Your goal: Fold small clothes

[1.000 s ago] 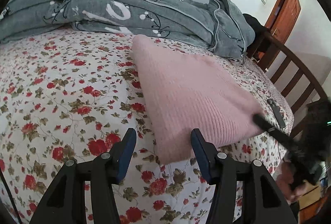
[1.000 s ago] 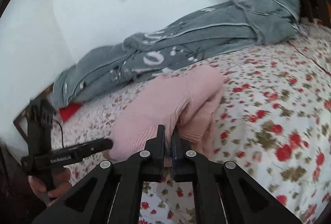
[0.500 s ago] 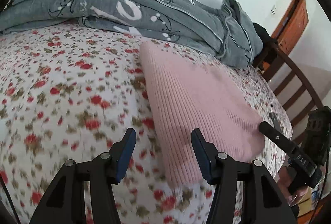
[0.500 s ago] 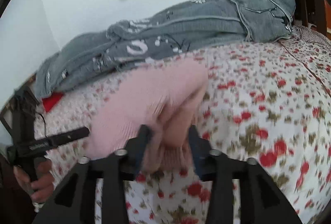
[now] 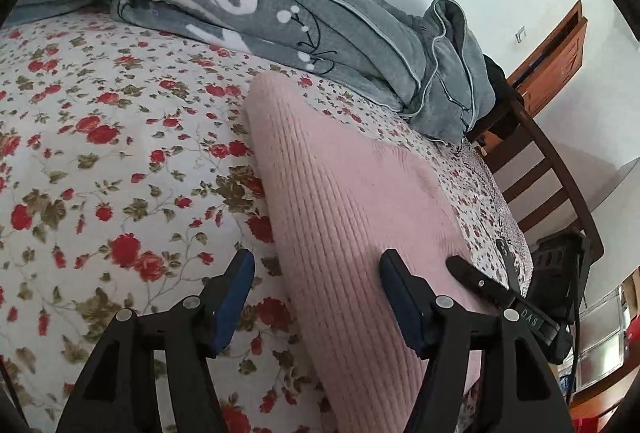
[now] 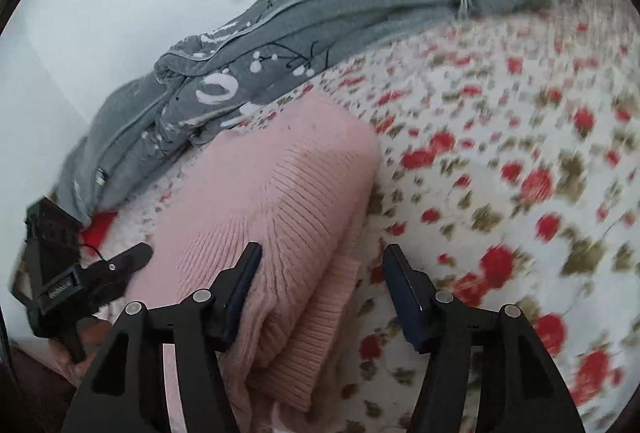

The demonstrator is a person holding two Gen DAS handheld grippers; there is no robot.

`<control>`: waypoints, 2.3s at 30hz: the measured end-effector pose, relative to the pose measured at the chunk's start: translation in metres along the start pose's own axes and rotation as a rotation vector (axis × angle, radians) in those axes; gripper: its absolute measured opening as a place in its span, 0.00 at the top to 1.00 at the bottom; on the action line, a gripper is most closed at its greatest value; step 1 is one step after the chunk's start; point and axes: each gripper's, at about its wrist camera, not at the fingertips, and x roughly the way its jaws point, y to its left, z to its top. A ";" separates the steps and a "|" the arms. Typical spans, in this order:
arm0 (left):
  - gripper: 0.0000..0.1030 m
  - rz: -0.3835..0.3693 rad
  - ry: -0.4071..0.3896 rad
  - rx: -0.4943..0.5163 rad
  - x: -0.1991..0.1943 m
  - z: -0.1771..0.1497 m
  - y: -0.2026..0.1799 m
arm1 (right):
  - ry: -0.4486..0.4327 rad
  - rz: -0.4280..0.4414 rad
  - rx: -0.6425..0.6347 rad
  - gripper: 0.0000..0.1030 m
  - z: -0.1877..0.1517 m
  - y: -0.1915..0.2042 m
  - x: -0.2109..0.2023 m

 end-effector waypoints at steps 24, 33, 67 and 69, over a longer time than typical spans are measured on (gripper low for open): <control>0.67 0.184 -0.174 0.021 -0.080 0.015 0.011 | 0.044 0.261 -0.022 0.82 0.013 0.093 0.028; 0.51 0.299 -0.134 0.075 -0.065 0.004 0.040 | 0.031 0.156 -0.185 0.76 -0.014 0.111 0.059; 0.44 0.347 -0.281 0.292 -0.071 -0.051 0.017 | -0.067 -0.034 -0.421 0.80 -0.027 0.133 0.049; 0.44 0.357 -0.294 0.313 -0.073 -0.055 0.014 | -0.078 -0.040 -0.433 0.78 -0.029 0.134 0.046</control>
